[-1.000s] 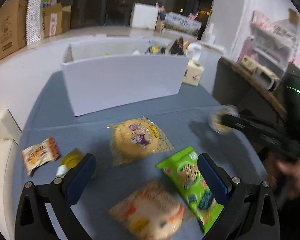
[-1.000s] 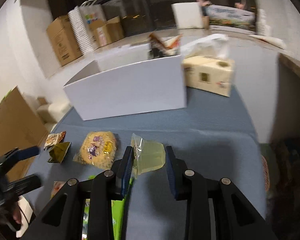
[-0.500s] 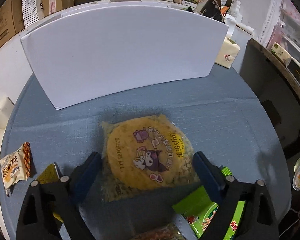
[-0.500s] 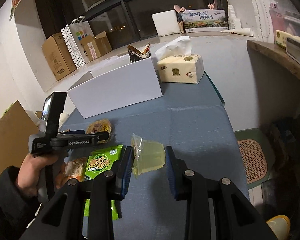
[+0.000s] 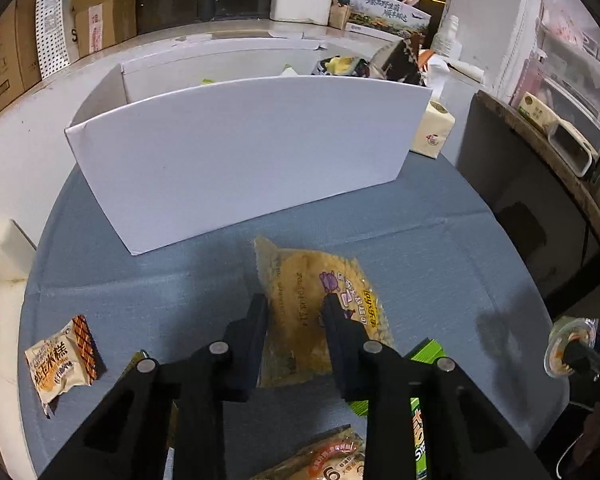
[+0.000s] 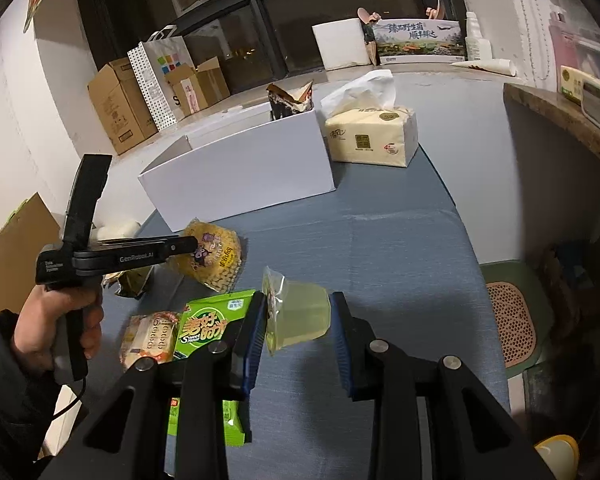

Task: Organize snacks
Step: 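Grasp the round cracker pack with the left gripper and lift it while the right holds the jelly cup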

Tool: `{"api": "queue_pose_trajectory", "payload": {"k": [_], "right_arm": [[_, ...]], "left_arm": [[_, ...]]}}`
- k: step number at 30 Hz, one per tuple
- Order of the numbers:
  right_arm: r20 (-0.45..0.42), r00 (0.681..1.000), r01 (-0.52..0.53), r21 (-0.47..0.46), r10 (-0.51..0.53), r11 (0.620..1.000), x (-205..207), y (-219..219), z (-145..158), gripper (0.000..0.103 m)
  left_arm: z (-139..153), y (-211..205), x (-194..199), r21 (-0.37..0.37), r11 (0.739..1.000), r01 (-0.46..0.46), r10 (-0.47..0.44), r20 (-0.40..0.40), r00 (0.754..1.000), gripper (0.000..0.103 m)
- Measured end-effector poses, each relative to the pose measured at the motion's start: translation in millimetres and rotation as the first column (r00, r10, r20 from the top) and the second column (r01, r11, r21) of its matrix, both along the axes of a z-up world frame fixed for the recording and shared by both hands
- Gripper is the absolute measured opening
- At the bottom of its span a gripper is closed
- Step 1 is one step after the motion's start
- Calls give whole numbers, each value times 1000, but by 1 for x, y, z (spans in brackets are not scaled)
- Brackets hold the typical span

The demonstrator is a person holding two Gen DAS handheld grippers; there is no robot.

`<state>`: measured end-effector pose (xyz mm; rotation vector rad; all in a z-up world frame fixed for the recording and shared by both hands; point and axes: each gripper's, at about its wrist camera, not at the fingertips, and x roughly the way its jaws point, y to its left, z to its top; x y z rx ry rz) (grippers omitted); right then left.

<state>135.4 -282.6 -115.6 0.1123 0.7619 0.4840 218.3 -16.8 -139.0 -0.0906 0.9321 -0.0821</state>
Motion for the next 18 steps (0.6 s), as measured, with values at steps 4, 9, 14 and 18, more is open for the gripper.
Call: {"api": "queue_pose_trajectory", "payload": {"k": [4,9,14,18], "right_arm": [[4,1000,3,-1,-3,1000,-2,-1,0,34],[5,1000,13,12,-13,1000,-1,-5,1,34],[8,1000,1,17,-2,1000,-2,-3,2,34],[6,1000,-4,15,4,1000,-2,-2,1,34]], "left_arm": [[-3,-2,-1,-10,1000,7,-7,-12,1000,38],[4,-7,-3,19,999,29,-29,-2,1000,37],[-9,-12,4,14,1000,-7,8,-74,997,93],[-21,-32,16,30,1000,-1,4,-119,993,94]]}}
